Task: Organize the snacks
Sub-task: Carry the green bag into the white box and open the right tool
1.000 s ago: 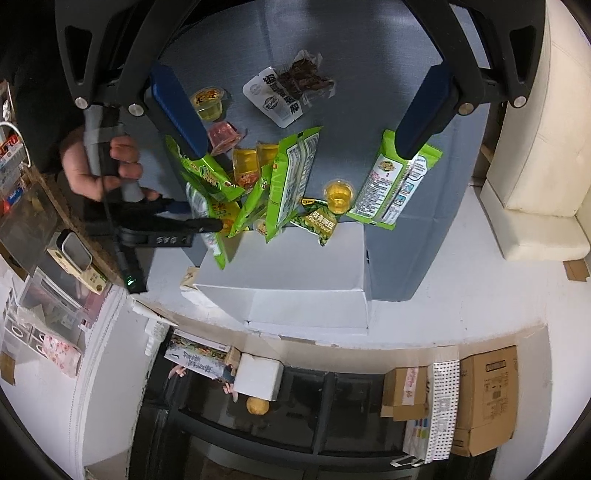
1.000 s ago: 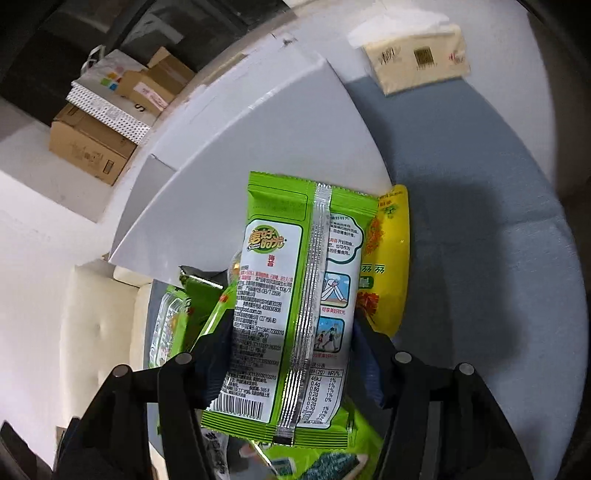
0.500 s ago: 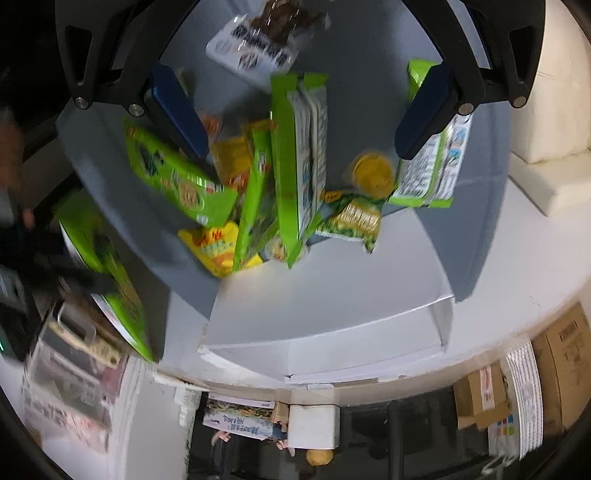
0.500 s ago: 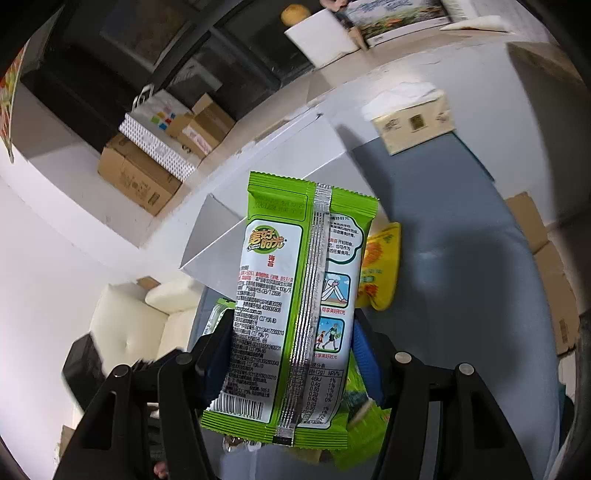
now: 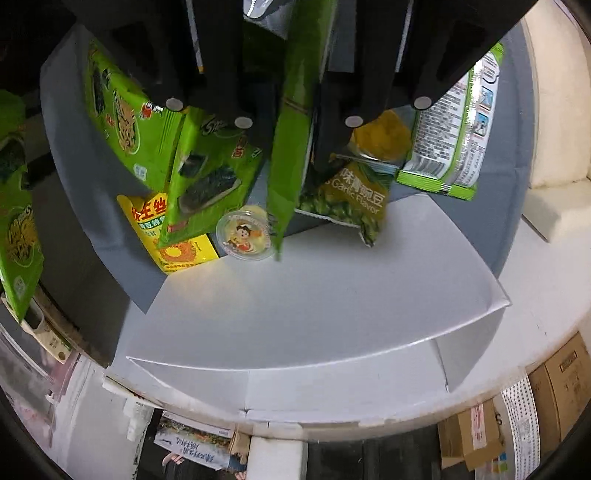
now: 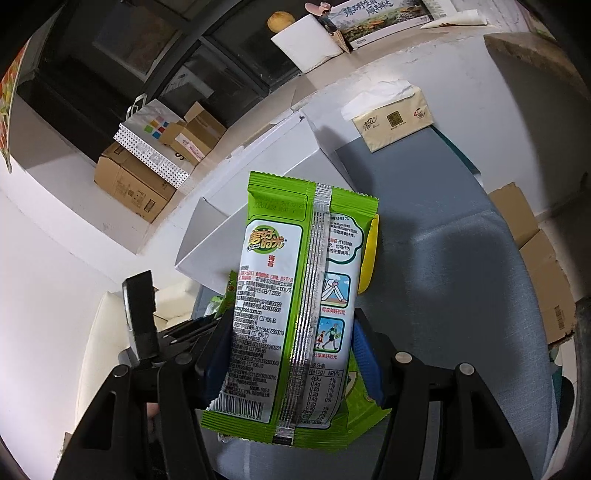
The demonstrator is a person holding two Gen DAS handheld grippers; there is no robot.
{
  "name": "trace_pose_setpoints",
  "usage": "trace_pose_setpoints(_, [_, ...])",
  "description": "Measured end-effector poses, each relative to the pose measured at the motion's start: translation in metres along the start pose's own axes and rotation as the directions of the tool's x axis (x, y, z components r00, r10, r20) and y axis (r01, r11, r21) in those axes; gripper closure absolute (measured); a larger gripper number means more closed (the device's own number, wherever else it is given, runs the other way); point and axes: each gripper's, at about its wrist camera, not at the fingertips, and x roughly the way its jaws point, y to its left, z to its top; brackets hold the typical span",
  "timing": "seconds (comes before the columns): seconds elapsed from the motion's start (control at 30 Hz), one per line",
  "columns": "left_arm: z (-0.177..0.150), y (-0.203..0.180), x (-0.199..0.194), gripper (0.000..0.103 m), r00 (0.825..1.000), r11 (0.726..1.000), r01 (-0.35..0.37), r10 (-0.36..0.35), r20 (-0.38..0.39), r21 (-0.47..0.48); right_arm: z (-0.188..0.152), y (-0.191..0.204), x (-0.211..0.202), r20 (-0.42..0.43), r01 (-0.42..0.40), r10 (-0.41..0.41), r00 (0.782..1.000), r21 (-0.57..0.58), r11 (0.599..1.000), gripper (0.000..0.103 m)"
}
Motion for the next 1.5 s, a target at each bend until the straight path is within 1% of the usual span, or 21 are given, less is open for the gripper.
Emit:
trace_pose_setpoints(0.07, [-0.003,0.002,-0.012,0.088,0.999,1.000,0.021,-0.021,0.029,0.002,-0.001,0.000,0.000,0.000,-0.001,0.001,1.000,-0.001,1.000,0.038])
trace_pose_setpoints(0.2, [-0.003,0.004,-0.053,0.088,0.993,0.999,0.053,-0.054,0.109,0.015,-0.001,0.006,-0.001,0.002,-0.011,0.011,1.000,-0.016,1.000,0.038])
trace_pose_setpoints(0.33, [0.009,0.009,-0.100,0.088,0.973,0.997,0.065,-0.072,0.218,0.039,0.006,0.019,-0.002,0.013,-0.022,0.022,1.000,-0.052,0.998,0.038])
trace_pose_setpoints(0.43, [0.043,0.021,-0.123,0.088,0.952,0.997,0.077,-0.079,0.295,0.020,0.028,0.038,0.002,0.025,-0.018,0.020,0.999,-0.108,0.994,0.038])
trace_pose_setpoints(0.53, [0.086,0.034,-0.126,0.089,0.937,0.997,0.082,-0.074,0.341,-0.009,0.068,0.069,0.014,0.050,0.000,0.011,0.999,-0.210,0.978,0.038])
trace_pose_setpoints(0.63, [0.129,0.044,-0.110,0.088,0.934,0.997,0.066,-0.049,0.353,-0.035,0.113,0.092,0.042,0.038,0.010,0.000,0.999,-0.269,0.963,0.038])
trace_pose_setpoints(0.73, [0.157,0.055,-0.081,0.088,0.945,0.996,0.056,-0.032,0.326,-0.064,0.151,0.101,0.086,-0.034,0.052,-0.065,0.997,-0.293,0.955,0.038])
trace_pose_setpoints(0.83, [0.170,0.063,-0.053,0.087,0.956,0.995,0.053,-0.027,0.292,-0.081,0.180,0.099,0.130,-0.088,0.133,-0.164,0.983,-0.288,0.948,0.038])
trace_pose_setpoints(0.87, [0.171,0.065,-0.046,0.086,0.961,0.995,0.050,-0.025,0.276,-0.082,0.186,0.098,0.141,-0.089,0.152,-0.186,0.979,-0.300,0.942,0.038])
trace_pose_setpoints(0.9, [0.173,0.066,-0.038,0.078,0.969,0.996,0.038,-0.018,0.245,-0.079,0.190,0.099,0.148,-0.086,0.162,-0.197,0.977,-0.306,0.938,0.031])
trace_pose_setpoints(0.93, [0.173,0.064,-0.034,0.068,0.975,0.997,0.012,0.006,0.220,-0.077,0.193,0.097,0.154,-0.090,0.161,-0.197,0.976,-0.307,0.938,0.018])
trace_pose_setpoints(1.0, [0.169,0.065,-0.032,0.017,0.975,0.997,-0.023,0.039,0.218,-0.075,0.196,0.092,0.160,-0.090,0.151,-0.183,0.979,-0.281,0.948,0.004])
trace_pose_setpoints(1.03, [0.167,0.066,-0.034,0.005,0.972,0.998,-0.010,0.026,0.235,-0.069,0.198,0.089,0.159,-0.074,0.152,-0.178,0.981,-0.272,0.950,0.000])
trace_pose_setpoints(1.07, [0.165,0.068,-0.038,0.000,0.966,0.998,0.013,0.003,0.258,-0.061,0.198,0.089,0.155,-0.052,0.151,-0.171,0.984,-0.272,0.950,0.000])
trace_pose_setpoints(1.17, [0.163,0.066,-0.046,0.000,0.966,0.999,0.030,-0.018,0.258,-0.043,0.196,0.091,0.145,-0.023,0.163,-0.178,0.984,-0.299,0.940,0.000])
trace_pose_setpoints(1.23, [0.159,0.064,-0.060,0.000,0.957,0.999,0.036,-0.026,0.287,-0.030,0.195,0.097,0.134,0.010,0.162,-0.168,0.986,-0.317,0.934,0.000])
trace_pose_setpoints(1.3, [0.151,0.062,-0.074,0.000,0.946,0.999,0.035,-0.028,0.322,-0.017,0.191,0.100,0.122,0.021,0.126,-0.126,0.992,-0.335,0.934,0.000])
trace_pose_setpoints(1.33, [0.148,0.063,-0.080,0.000,0.942,0.999,0.039,-0.032,0.333,-0.015,0.185,0.103,0.113,0.033,0.115,-0.110,0.993,-0.359,0.926,0.000])
trace_pose_setpoints(1.43, [0.129,0.058,-0.099,0.000,0.935,0.998,0.064,-0.058,0.351,-0.005,0.169,0.109,0.099,0.061,0.164,-0.153,0.986,-0.431,0.888,0.000])
trace_pose_setpoints(1.47, [0.120,0.056,-0.105,0.000,0.931,0.998,0.067,-0.067,0.358,0.010,0.158,0.111,0.090,0.064,0.161,-0.148,0.987,-0.464,0.871,0.000])
trace_pose_setpoints(1.5, [0.106,0.052,-0.113,0.000,0.926,0.999,0.050,-0.053,0.375,0.017,0.147,0.111,0.081,0.070,0.159,-0.142,0.987,-0.489,0.858,0.000])
